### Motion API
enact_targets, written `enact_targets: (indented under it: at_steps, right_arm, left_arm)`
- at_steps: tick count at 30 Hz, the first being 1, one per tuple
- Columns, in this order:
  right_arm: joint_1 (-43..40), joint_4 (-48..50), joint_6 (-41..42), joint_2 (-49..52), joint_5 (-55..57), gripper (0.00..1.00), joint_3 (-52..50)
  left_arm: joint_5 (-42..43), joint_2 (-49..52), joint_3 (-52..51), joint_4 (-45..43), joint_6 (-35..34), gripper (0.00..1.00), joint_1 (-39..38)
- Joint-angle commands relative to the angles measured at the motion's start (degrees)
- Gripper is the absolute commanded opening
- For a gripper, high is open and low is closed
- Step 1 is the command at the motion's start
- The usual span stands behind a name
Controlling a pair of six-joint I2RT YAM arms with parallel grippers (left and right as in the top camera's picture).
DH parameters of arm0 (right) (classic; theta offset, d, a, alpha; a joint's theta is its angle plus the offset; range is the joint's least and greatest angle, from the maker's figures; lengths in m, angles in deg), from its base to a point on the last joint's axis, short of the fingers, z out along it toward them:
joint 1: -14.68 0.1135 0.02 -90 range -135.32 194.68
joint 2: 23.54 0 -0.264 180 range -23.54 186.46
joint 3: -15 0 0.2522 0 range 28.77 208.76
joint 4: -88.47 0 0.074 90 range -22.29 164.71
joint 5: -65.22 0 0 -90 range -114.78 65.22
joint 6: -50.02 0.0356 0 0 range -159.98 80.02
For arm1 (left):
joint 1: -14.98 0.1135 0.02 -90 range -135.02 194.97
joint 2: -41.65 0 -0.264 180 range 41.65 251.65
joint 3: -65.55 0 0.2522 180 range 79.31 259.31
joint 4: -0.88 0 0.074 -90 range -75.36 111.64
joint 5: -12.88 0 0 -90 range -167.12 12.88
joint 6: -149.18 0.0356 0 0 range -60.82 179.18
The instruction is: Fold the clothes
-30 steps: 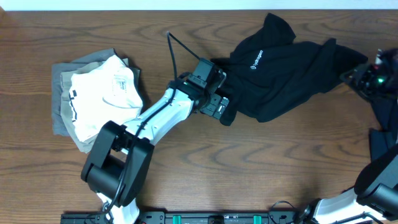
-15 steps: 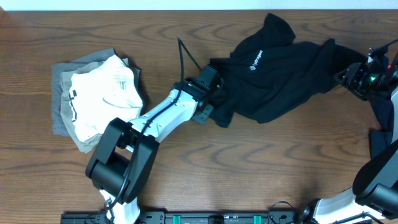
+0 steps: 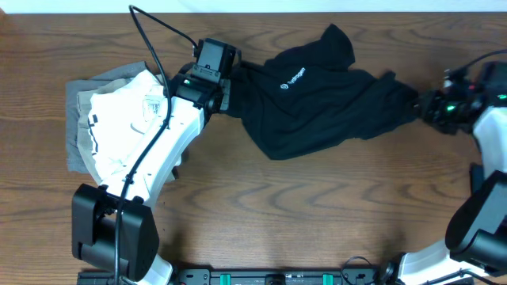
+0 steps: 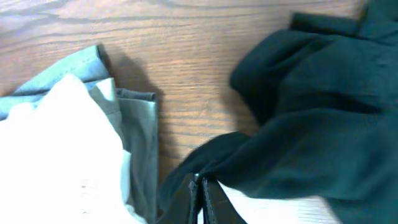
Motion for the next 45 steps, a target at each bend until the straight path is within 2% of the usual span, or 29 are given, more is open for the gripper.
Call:
enact_targets:
  at_steps: [1, 8, 12, 14, 17, 20, 22, 24, 25, 29, 32, 35, 38, 41, 45]
  right_arm:
    - [3.76, 2.49, -0.22, -0.17, 1.07, 0.58, -4.68]
    - [8.07, 10.64, 7.98, -0.17, 4.57, 0.71, -14.56]
    - [11.3, 19.56, 12.9, -0.15, 4.59, 0.85, -21.07]
    - [12.85, 24.68, 15.58, -0.15, 4.57, 0.86, -23.98]
    - [14.51, 29.86, 18.78, -0.15, 4.66, 0.78, -26.25]
    - [15.8, 33.62, 20.2, -0.15, 4.85, 0.63, -26.91]
    - [16.17, 36.09, 20.17, -0.15, 4.83, 0.4, -26.91]
    - [16.11, 38.47, 20.17, -0.17, 4.76, 0.09, -26.8]
    - [15.89, 39.17, 20.35, -0.28, 3.58, 0.01, -26.56]
    - [14.14, 37.29, 17.29, -2.82, -6.75, 0.01, -23.91]
    - [12.22, 28.65, 12.76, -8.28, -9.57, 0.01, -19.74]
    - [9.57, 16.52, 7.82, -15.82, -7.52, 0.01, -13.2]
    - [5.7, 5.66, 5.7, -22.51, -0.96, 0.01, -5.4]
    - [1.11, -0.48, 4.39, -26.99, 4.5, 0.01, 1.11]
    - [-3.54, -3.78, 2.93, -29.62, 4.96, 0.01, 4.85]
  left_arm:
    - [2.03, -0.07, 0.57, 0.5, -1.57, 0.06, -0.81]
    - [2.95, -0.11, 0.57, 1.03, -1.6, 0.06, -1.03]
    - [7.06, -0.33, 0.57, 1.4, -1.57, 0.06, -1.07]
    - [8.02, -0.44, 0.57, 1.62, -1.6, 0.06, -1.09]
    - [8.02, -0.44, 0.57, 2.05, -1.57, 0.06, -1.09]
    - [8.02, -0.48, 0.57, 2.49, -1.57, 0.06, -1.09]
    - [8.02, -0.81, 0.57, 2.93, -1.57, 0.06, -1.09]
    - [8.0, -1.77, 0.57, 3.34, -1.57, 0.06, -1.09]
    - [7.98, -2.6, 0.59, 3.52, -1.51, 0.06, -1.07]
    - [7.74, -7.23, 0.57, 3.58, -0.74, 0.06, -1.07]
    - [7.52, -12.09, 0.57, 3.56, -0.11, 0.06, -1.07]
    - [6.8, -17.51, 0.59, 3.98, 1.25, 0.06, -1.07]
    - [3.39, -22.45, 0.59, 4.63, 1.25, 0.06, -1.07]
    - [1.03, -27.17, 0.57, 5.01, 1.25, 0.06, -1.07]
    - [1.03, -32.0, 0.59, 5.27, 1.2, 0.06, -1.07]
